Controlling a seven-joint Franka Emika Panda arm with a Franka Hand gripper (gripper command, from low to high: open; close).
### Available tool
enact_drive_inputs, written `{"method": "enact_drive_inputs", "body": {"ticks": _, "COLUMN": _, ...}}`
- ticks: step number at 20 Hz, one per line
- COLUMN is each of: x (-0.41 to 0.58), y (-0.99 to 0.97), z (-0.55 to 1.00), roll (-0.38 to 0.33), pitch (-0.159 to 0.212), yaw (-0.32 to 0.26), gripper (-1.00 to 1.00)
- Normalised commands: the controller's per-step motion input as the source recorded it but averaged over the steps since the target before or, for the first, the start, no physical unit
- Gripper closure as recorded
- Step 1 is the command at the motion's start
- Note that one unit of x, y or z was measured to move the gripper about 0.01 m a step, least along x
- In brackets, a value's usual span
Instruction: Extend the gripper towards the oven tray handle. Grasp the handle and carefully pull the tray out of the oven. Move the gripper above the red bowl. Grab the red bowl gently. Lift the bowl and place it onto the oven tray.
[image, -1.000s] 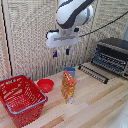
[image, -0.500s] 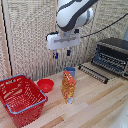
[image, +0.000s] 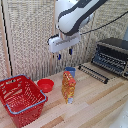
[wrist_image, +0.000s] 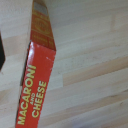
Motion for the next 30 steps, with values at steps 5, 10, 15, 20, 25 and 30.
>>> {"method": "enact_drive_inputs", "body": {"ticks": 5, "x": -0.063, "y": -0.18, "z": 0.00, "roll": -0.271, "pitch": -0.093, "yaw": 0.201, "gripper": -1.00}}
{"method": "enact_drive_inputs", "body": {"ticks": 10, "x": -0.003, "y": -0.22, "z": -0.01, "roll": -0.355, "pitch": 0.004, "yaw": 0.114, "gripper": -1.00}}
{"method": "enact_drive_inputs", "body": {"ticks": 15, "x": 0.000, "y": -0.23, "z": 0.00, "roll": -0.374, "pitch": 0.070, "yaw": 0.023, "gripper": -1.00}}
{"method": "enact_drive_inputs", "body": {"ticks": 20, "x": -0.002, "y": -0.37, "z": 0.00, "roll": -0.369, "pitch": 0.032, "yaw": 0.004, "gripper": -1.00}}
{"method": "enact_drive_inputs", "body": {"ticks": 25, "x": 0.000, "y": -0.71, "z": -0.05, "roll": -0.292, "pitch": 0.001, "yaw": 0.006, "gripper": -1.00}}
{"method": "enact_drive_inputs", "body": {"ticks": 30, "x": -0.005, "y": -0.87, "z": -0.26, "roll": -0.217, "pitch": -0.002, "yaw": 0.000, "gripper": -1.00}}
